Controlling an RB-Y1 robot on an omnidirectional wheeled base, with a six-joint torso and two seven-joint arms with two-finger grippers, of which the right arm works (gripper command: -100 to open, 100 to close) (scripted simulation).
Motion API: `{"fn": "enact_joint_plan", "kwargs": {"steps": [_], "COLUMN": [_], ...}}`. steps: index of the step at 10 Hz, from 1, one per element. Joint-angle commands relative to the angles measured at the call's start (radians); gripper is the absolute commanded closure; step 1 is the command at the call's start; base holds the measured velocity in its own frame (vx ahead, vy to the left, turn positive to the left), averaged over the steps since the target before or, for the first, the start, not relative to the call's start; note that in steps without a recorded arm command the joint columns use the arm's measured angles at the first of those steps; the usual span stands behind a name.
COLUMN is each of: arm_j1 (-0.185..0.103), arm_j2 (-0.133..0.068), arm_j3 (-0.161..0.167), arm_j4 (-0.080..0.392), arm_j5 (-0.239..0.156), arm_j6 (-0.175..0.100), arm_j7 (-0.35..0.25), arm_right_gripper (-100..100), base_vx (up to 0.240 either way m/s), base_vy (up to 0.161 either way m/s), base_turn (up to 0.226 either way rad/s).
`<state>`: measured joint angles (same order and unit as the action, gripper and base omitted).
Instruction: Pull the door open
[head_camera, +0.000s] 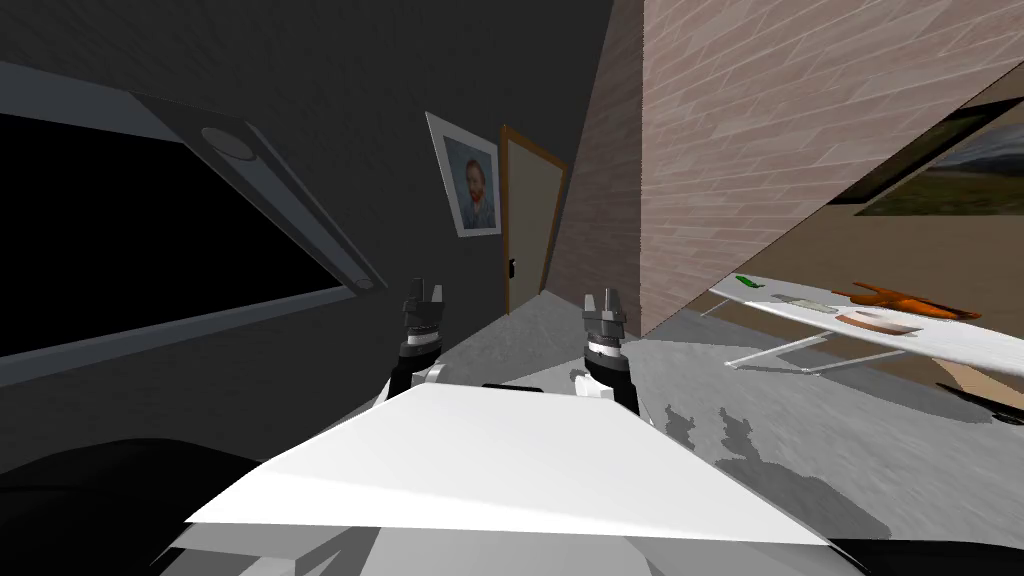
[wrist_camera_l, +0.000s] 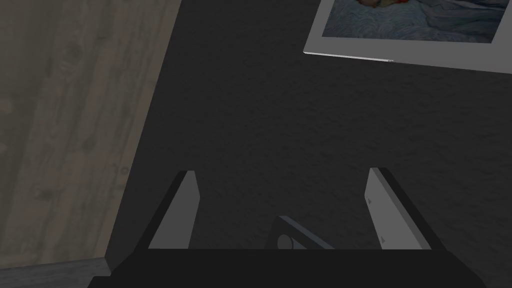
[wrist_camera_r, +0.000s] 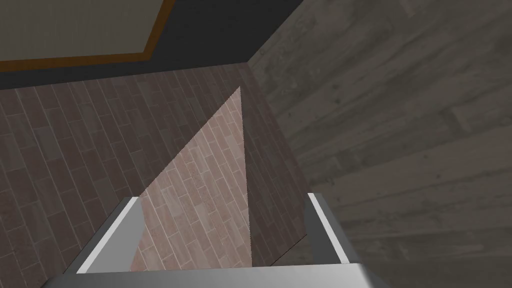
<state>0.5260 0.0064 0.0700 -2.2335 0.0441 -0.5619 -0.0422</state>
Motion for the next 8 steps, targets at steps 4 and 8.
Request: {"fn": "enact_joint_plan", "kwargs": {"steps": [4,8], "arm_j1": [-0.028,-0.052], "arm_j2": [-0.066,-0.119], "arm_j3": [0.038,0.071], "arm_j4": [0.058,0.109], "arm_j5": [-0.088,-0.164], "arm_j6": [-0.004,-0.007], "arm_j7": [-0.090,-0.168], "arm_right_gripper": [-100,-100], "base_vx": [0.149,0.141], "base_vy": [-0.021,-0.028], "base_turn": [0.133,0.107]}}
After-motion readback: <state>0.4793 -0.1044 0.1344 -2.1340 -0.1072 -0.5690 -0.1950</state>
